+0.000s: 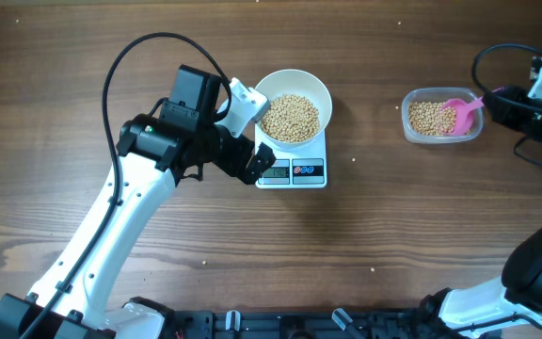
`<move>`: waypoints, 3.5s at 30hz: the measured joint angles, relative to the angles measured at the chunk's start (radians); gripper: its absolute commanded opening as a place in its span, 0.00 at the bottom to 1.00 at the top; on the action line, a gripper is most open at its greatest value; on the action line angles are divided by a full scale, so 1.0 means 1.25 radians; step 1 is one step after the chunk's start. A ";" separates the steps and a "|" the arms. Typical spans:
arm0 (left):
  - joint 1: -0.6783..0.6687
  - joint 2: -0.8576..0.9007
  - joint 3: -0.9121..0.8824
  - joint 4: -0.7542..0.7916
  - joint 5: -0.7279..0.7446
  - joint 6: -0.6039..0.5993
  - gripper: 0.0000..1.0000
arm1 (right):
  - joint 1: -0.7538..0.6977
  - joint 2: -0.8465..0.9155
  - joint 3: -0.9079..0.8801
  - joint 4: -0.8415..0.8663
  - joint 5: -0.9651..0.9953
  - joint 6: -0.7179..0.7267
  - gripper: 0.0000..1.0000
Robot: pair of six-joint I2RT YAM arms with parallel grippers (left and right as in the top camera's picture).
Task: Scoop item into bowl and weigh 150g on scale
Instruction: 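Drag the pink scoop through the soybeans to fill it, then carry the filled scoop with the right gripper over the white bowl, then tilt the scoop with the right gripper to trickle soybeans into bowl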
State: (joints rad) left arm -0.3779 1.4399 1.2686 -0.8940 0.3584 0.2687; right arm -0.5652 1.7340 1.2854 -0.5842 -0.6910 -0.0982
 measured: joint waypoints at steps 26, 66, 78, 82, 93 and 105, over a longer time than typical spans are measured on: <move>0.000 0.000 0.000 0.000 0.001 0.000 1.00 | 0.328 0.003 -0.002 0.513 -0.267 0.330 0.04; 0.000 0.000 0.000 0.000 0.000 0.000 1.00 | 0.612 0.003 -0.001 0.465 -0.035 -0.115 0.04; 0.000 0.000 0.000 0.000 0.000 0.000 1.00 | 0.612 0.003 -0.001 0.464 -0.035 -0.114 0.04; 0.000 0.000 0.000 0.000 0.000 0.000 1.00 | 0.612 0.003 -0.001 0.464 -0.035 -0.079 0.04; 0.000 0.000 0.000 0.000 0.000 0.000 1.00 | 0.612 0.003 -0.001 0.449 -0.056 -0.066 0.04; 0.000 0.000 0.000 0.000 0.000 0.000 1.00 | 0.612 0.003 -0.001 0.449 -0.053 -0.066 0.04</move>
State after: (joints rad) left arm -0.3779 1.4399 1.2686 -0.8936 0.3588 0.2687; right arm 0.1993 1.7374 1.2842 -0.0231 -0.7578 -0.1802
